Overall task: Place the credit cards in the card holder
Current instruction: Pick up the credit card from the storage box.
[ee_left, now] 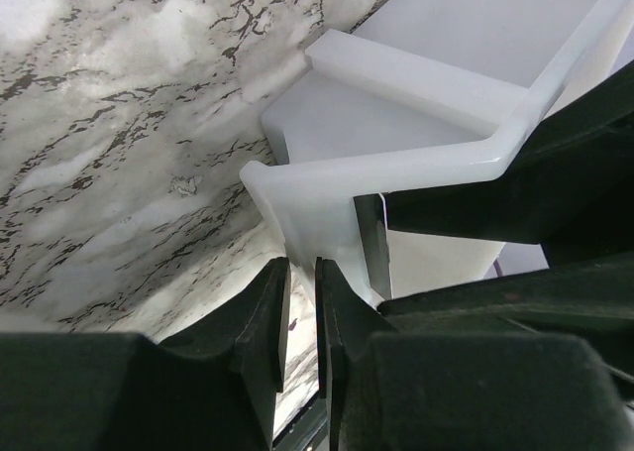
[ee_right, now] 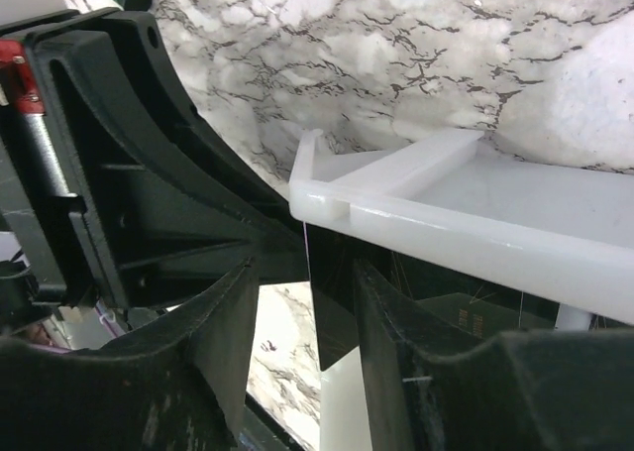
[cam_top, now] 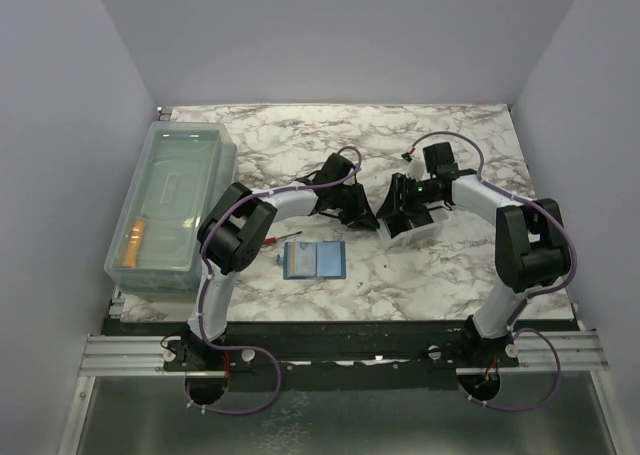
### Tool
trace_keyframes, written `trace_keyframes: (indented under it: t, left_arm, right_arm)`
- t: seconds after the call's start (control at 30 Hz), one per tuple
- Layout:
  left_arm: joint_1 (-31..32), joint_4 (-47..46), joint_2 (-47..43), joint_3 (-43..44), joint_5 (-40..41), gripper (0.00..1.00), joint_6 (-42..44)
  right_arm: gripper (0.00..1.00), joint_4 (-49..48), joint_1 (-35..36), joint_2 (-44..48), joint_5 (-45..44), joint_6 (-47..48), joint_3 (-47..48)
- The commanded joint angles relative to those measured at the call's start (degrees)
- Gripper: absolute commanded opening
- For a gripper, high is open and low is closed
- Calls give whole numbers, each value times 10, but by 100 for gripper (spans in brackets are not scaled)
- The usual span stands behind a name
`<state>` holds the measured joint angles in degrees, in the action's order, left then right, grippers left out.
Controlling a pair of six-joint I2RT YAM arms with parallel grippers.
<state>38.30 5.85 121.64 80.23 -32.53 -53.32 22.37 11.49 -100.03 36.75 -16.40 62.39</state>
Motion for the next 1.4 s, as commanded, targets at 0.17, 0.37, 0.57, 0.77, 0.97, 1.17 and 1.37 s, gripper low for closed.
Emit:
trace_keyframes:
  t: [0.17, 0.37, 0.57, 0.77, 0.97, 1.17, 1.37]
  left_arm:
    - [0, 3, 11, 4, -3, 21, 11]
    - [0, 4, 6, 8, -3, 20, 12]
    - [0, 31, -10, 27, 10, 21, 15]
    - [-3, 53, -35, 40, -20, 39, -9]
    - [-22, 80, -116, 18, -30, 57, 44]
    - [-75, 145, -228, -54, -26, 64, 118]
    - [-139, 266, -342, -149, 75, 68, 172]
  right_arm:
    - [32, 25, 13, -15, -78, 18, 13]
    - [11, 40, 14, 5, -105, 21, 21]
    - [0, 64, 14, 22, -158, 14, 45]
    - [0, 119, 14, 52, -241, 27, 113]
    - [0, 129, 14, 78, -276, 38, 135]
    - [0, 108, 16, 128, -238, 6, 111]
    - [0, 31, 31, 167, -96, -78, 53]
